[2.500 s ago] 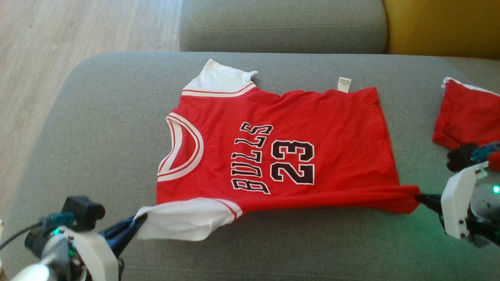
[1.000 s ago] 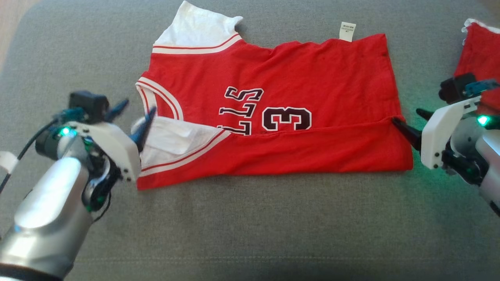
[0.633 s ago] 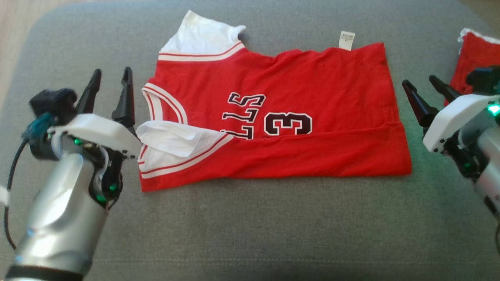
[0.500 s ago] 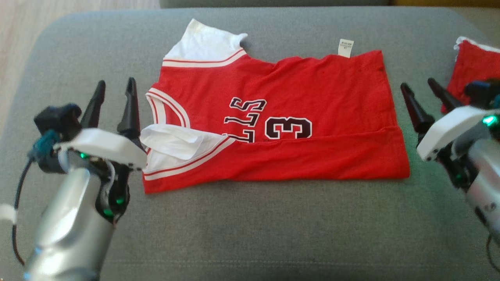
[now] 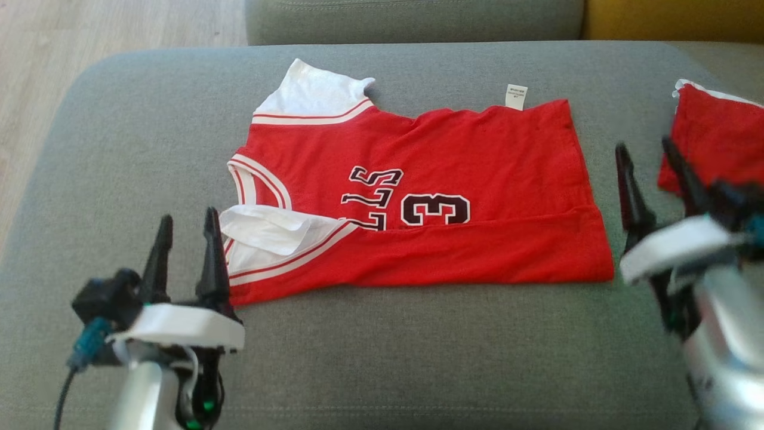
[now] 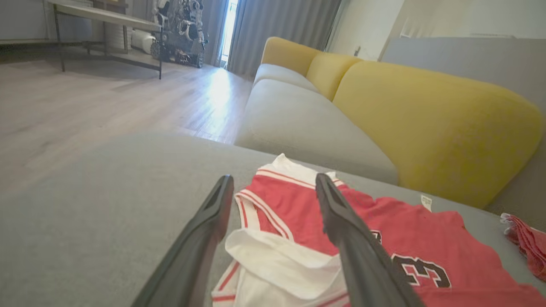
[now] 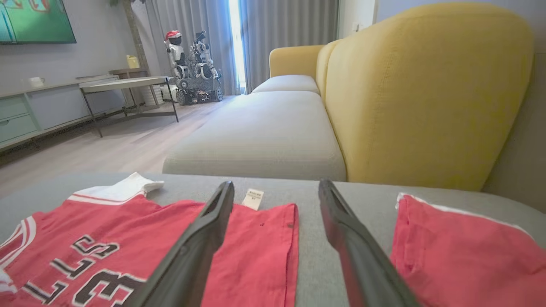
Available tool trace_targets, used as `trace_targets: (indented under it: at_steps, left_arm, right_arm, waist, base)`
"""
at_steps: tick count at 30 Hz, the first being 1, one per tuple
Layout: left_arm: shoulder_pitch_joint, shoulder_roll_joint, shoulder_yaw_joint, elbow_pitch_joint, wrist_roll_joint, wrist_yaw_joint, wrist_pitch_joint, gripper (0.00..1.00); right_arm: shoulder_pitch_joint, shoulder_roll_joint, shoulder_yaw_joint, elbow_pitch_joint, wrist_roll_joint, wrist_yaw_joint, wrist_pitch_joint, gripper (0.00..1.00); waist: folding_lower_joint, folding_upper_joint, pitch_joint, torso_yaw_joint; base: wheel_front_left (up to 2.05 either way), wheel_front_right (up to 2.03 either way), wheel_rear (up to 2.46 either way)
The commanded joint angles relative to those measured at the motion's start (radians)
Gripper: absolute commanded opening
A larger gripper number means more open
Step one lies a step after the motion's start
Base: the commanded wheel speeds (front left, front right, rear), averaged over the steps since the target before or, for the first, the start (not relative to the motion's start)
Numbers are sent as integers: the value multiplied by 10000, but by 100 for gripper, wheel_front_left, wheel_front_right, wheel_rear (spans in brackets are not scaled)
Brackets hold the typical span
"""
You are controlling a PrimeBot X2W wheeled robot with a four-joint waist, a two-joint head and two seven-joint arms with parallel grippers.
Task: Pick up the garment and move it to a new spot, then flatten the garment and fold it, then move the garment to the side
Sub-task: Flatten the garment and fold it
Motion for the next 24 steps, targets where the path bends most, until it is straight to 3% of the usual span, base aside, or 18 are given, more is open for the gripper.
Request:
trace_targets:
  at_steps: [1,4,9,16,24]
  left_arm:
    - [-290,2,349,-233,126,-44,-59,100]
    - [-77,-134,392,278,249,-128,-60,100]
    - [-197,-200,344,1316,551,-187,-60,100]
    - [-863,-198,424,3186,880,137,-60,100]
    - [-1416,119,498,4782,1349,867,-60,100]
  right_arm:
    - [388,234,-250,-563,-428,65,-108,100]
    - [1360,1075,-1295,-1569,-1411,65,-109,100]
    - [2095,1940,-1878,-2528,-2255,65,-109,100]
    - [2293,2271,-1896,-2961,-2537,65,-110,100]
    - [2323,2374,-1857,-3000,-2580,65,-110,100]
  waist:
    - [0,0,13,-5]
    - [0,0,72,-83]
    - [0,0,312,-367]
    - [0,0,598,-741]
    - [0,0,600,-981]
  base:
    - [0,0,0]
    - [0,0,0]
    - [0,0,0]
    - [0,0,0]
    - [0,0,0]
